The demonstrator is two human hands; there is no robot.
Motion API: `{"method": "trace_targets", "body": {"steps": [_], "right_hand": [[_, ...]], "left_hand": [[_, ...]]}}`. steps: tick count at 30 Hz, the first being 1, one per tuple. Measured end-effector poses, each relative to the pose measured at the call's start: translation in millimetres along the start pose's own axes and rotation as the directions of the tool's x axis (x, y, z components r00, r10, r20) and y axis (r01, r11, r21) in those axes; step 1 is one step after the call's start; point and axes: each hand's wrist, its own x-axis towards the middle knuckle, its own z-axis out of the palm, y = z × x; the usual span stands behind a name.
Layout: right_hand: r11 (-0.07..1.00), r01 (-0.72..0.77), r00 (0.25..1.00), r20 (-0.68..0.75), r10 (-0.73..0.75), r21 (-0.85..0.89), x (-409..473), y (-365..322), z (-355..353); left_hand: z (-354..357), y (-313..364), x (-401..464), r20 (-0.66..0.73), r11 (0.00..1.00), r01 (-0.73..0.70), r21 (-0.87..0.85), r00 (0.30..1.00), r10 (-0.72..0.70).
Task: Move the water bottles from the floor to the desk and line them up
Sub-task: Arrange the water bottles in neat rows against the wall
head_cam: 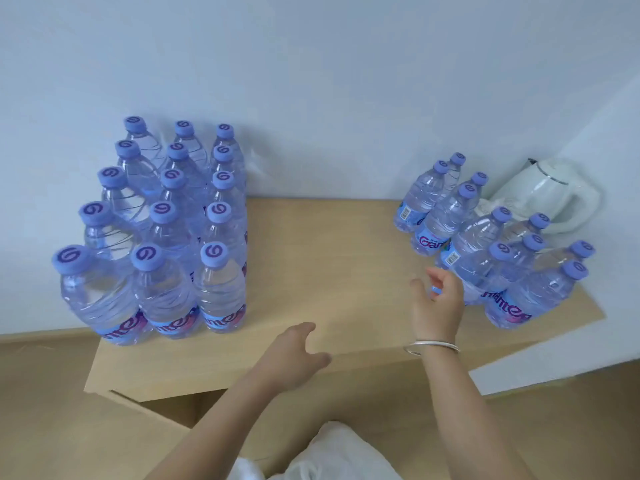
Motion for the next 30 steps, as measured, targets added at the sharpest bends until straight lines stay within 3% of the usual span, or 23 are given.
{"method": "trace_targets", "body": {"steps": [3,6,12,16,20,26,30], "right_hand": [[1.0,-0.017,0.978,-0.208,0.016,-0.001,25,16,-32],[0.996,-0.091,0.962,-0.257,0.091,0.011,51,31,-54],[0.987,-0.158,0.986,0.059,0.159,-0.013,98,64,-67],[0.976,-0.212,0.967,0.138,0.216,-0.039,115,72,-65],[0.961,-0.181,0.963,0.162,0.216,-0.209,125,69,-63],[0.969,-0.146,0.939,0.281,0.199,-0.198,128,30,-56],[0.988,-0.105,0.902,0.408,0.143,-0.113,126,-7,-38]], "left_hand": [[9,28,21,0.049,0.998,-0.049,0.035,0.998,0.048],[21,57,38,0.091,0.996,-0.081,0.029,0.993,0.078],[53,94,62,0.176,0.998,-0.054,-0.033,0.983,0.059],[66,106,79,0.185,0.999,-0.033,-0.023,0.982,0.036],[75,114,96,0.175,0.999,-0.009,-0.047,0.984,0.017],[81,118,110,-0.042,0.992,-0.082,-0.095,0.996,0.079],[80,114,110,-0.145,0.94,-0.148,-0.308,0.983,0.108]]}}
